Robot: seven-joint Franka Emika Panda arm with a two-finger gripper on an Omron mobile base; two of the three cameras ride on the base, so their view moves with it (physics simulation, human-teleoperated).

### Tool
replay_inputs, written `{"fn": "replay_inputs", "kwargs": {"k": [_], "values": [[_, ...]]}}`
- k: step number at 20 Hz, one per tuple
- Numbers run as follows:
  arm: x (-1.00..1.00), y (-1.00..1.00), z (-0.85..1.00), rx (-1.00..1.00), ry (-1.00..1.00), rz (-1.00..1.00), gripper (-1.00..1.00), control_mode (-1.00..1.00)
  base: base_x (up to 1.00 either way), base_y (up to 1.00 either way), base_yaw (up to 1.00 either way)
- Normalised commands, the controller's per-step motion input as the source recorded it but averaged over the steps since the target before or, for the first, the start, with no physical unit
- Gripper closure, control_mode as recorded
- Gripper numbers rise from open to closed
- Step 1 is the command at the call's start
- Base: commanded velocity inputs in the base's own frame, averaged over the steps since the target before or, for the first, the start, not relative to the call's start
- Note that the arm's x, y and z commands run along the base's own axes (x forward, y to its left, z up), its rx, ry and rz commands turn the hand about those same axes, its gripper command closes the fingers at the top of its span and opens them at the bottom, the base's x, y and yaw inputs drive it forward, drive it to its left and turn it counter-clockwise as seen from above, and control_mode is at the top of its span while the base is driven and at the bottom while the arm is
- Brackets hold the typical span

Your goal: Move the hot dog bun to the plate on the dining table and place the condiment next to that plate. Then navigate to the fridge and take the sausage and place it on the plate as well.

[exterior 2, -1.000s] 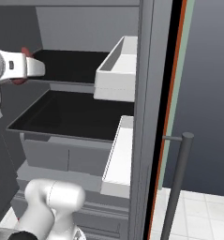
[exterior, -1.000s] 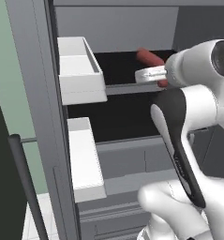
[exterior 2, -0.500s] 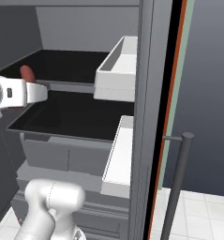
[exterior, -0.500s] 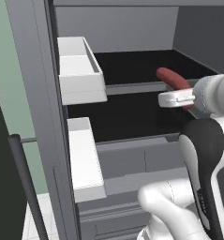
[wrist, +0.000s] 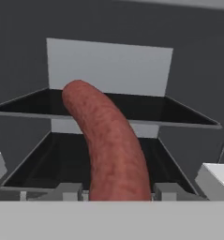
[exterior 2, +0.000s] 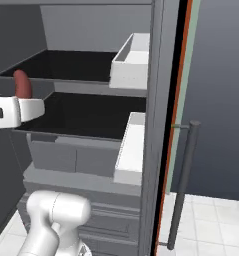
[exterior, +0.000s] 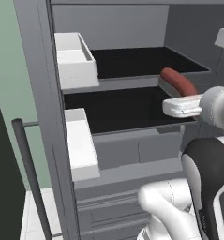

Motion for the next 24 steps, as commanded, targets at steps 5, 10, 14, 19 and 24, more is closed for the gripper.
{"fn": "replay_inputs", "kwargs": {"k": [5, 10, 14, 19, 24], "values": [[0.00, 0.00, 0.00, 0.00, 0.00, 0.00, 1.00, 1.00, -0.92, 0.05, -0.31], [0.00, 0.00, 0.00, 0.00, 0.00, 0.00, 1.00, 1.00, -0.93, 0.22, -0.37], [0.00, 0.00, 0.00, 0.00, 0.00, 0.00, 1.00, 1.00, -0.97, 0.41, -0.43], [0.00, 0.00, 0.00, 0.00, 0.00, 0.00, 1.00, 1.00, -0.97, 0.43, -0.48], [0.00, 0.00, 0.00, 0.00, 0.00, 0.00, 1.00, 1.00, -0.82, 0.11, -0.62]]}}
